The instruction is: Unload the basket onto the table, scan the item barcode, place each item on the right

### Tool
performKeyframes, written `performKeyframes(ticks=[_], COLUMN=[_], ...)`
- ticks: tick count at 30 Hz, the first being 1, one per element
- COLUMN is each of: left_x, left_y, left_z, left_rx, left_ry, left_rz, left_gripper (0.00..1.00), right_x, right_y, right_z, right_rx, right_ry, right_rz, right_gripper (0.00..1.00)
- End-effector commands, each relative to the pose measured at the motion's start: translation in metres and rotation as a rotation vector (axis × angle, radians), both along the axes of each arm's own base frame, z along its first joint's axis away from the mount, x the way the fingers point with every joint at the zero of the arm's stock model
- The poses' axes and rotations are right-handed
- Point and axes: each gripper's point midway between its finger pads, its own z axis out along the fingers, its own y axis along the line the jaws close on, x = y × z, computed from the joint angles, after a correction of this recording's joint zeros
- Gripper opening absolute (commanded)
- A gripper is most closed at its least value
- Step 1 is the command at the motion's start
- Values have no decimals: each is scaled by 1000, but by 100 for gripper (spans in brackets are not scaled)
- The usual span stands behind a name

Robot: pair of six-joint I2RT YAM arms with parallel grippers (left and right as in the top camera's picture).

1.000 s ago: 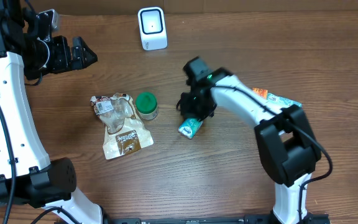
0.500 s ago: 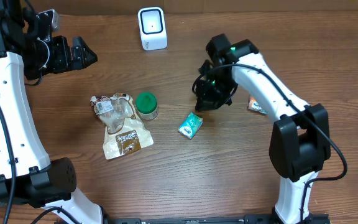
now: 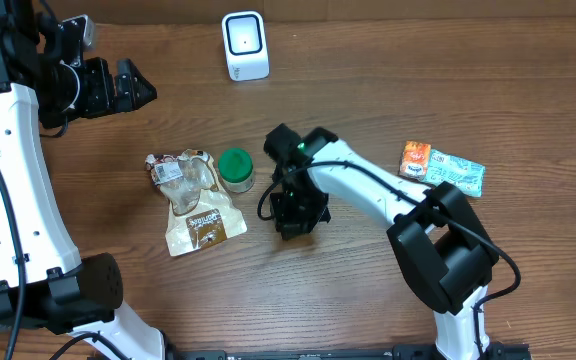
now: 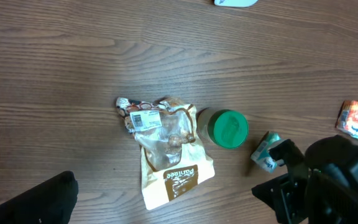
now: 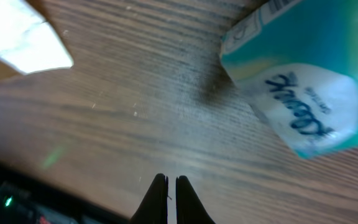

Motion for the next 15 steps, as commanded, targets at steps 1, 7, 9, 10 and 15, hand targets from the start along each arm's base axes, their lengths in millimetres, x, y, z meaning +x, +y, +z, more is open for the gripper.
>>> performKeyframes(ticks=[1,7,9,10,15], left_x=[-1,-1,-1,-1,-1], left_y=[-4,-4,-4,-4,-4], left_z=[8,8,8,8,8], left_rx=[4,4,4,4,4], left_ry=[-27,-27,-27,-27,-27], left_rz=[-24,-24,-24,-24,-24], left_gripper=[100,100,100,100,100], right_x=[3,19,26,28,40], right_y=[-17,-39,-41,-41,-53], right_z=[-13,-21,-22,-22,-22], right_rx=[-122,-229,-240,-236,-247], right_ry=[-21,-95,-118,-122,-137], right_rz=[-110,-179,-196,-201,-233], right_gripper=[4,4,4,4,4])
